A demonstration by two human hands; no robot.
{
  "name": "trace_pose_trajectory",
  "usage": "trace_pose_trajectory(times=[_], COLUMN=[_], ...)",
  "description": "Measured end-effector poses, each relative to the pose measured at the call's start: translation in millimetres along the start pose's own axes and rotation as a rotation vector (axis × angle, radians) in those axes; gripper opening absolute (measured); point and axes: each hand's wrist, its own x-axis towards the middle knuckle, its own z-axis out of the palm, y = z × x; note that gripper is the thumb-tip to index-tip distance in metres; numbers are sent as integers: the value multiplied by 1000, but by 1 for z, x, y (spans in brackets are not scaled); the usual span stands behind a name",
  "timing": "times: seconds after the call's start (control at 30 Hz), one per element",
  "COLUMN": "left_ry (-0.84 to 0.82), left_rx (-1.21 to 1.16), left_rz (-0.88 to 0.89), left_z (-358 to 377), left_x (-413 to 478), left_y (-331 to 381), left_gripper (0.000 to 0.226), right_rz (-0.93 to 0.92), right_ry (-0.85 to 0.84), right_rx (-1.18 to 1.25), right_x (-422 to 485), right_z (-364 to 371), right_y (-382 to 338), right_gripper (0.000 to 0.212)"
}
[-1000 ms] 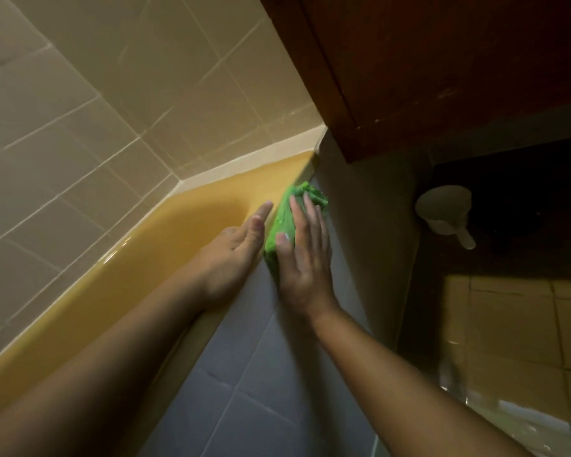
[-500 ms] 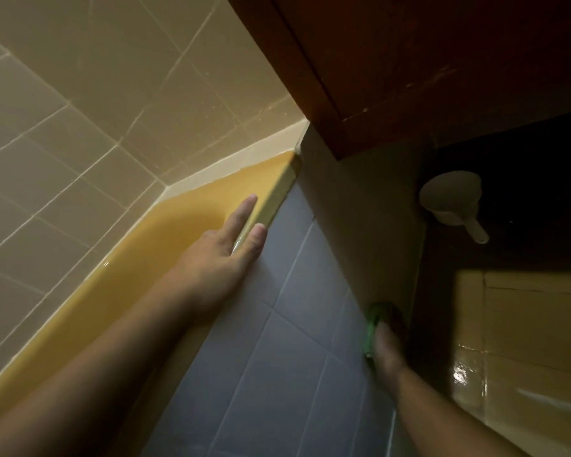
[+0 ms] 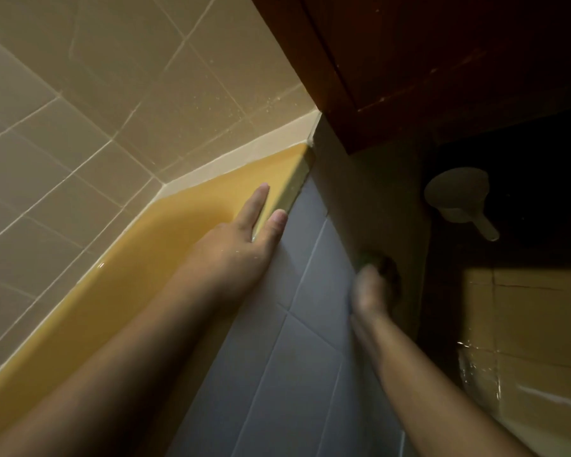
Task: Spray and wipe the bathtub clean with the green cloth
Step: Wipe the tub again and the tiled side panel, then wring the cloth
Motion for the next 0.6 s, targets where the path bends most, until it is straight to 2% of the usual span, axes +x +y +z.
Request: trace_pose_trajectory(times=[0.1,0.17,0.23,0.3,0.37,0.43,0.47,0.57,0.6], left_ry=[-1,2,2,0,1,1,-3,-5,0], left_rx=[-19,-47,-74,-77,-76,-73,-71,-77,-82], left_rz=[8,20,13,8,4,-9,-13,-20,-22], left_z=[-1,-1,-1,-2,-3,-3,-3,-2,-1], left_x=[5,8,10,11,11,10,10,11,12], left_y=[0,-1,-2,-1,1,3,4,4,3], left_gripper=[75,69,67,63,59,57,57,57,56], right_rz=[-265,-550,-798,-909,-945,-902,-821,-419,-164], right_ry=[-59,-145,-177,-199,-205,-196,-197,-307,-305], right_rx=[-110,-134,-84,-51,-79,-137,-167,-310,-301], right_x=[-44,-71,-86,-87,-81,-71,-63,-41,-24], right_z=[13,16,14,8,-1,-12,-19,-39,-44], right_y=[-83,-109,-114,-106,-84,-52,-36,13,40], right_gripper=[67,77,72,63,59,58,58,63,62])
